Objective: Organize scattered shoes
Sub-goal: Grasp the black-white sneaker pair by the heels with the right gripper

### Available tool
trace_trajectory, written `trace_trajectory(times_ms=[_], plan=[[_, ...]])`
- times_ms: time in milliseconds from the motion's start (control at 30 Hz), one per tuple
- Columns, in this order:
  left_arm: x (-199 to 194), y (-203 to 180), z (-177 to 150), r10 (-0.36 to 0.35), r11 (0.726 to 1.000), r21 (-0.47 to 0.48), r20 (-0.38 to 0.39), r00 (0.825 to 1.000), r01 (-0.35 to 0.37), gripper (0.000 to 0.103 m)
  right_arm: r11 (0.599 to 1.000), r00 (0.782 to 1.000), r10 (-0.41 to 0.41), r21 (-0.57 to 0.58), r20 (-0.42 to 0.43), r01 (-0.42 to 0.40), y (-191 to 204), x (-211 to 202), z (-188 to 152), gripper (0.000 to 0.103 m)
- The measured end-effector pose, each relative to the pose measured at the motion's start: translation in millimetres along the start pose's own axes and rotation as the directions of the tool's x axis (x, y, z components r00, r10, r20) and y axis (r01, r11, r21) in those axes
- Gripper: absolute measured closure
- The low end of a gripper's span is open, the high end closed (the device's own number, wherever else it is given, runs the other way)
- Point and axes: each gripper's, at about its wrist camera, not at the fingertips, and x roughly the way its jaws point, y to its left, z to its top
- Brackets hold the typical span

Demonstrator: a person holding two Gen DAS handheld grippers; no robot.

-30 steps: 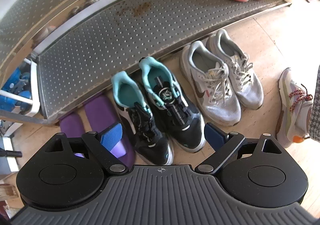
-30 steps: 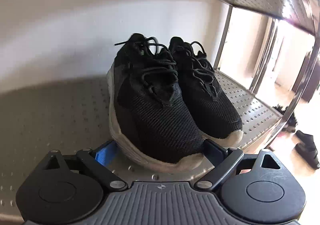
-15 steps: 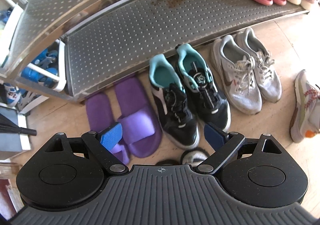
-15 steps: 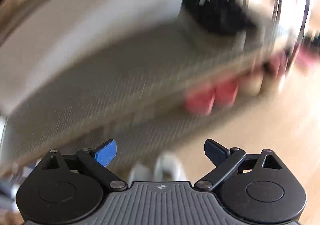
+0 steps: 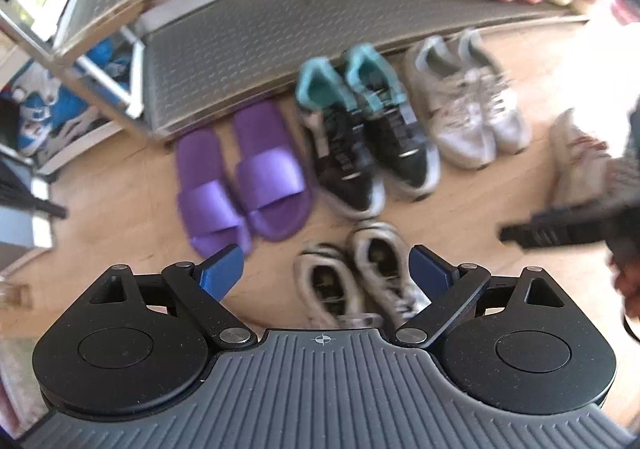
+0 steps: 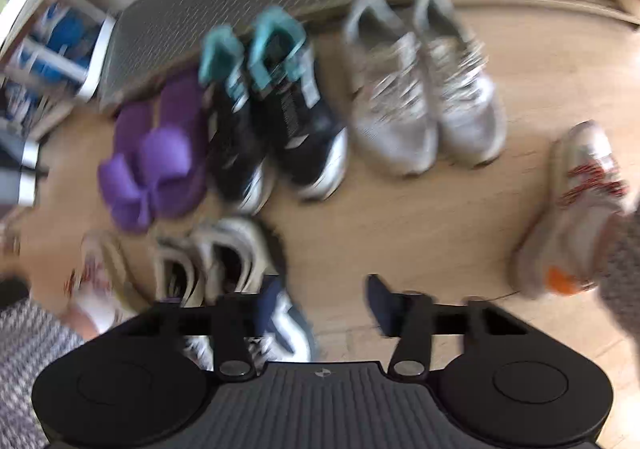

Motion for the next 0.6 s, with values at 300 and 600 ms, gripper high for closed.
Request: trace_trajectory(times_ms=[300, 600], plan=[[18.6, 41.0, -6.3, 0.083, 0.995, -0.048, -0.043, 0.996, -0.085, 0.012, 0.988, 0.994, 0.055, -0.137, -0.097, -0.068, 65.4, 59.5, -15.0, 0.063], [4.9, 51.6, 5.6, 0.046, 0.993, -0.112, -0.005, 0.999, -0.047, 0.01, 0.976, 0.996, 0.059, -0.206, -0.067, -0.071, 104.7, 100.2, -7.0, 0.055]])
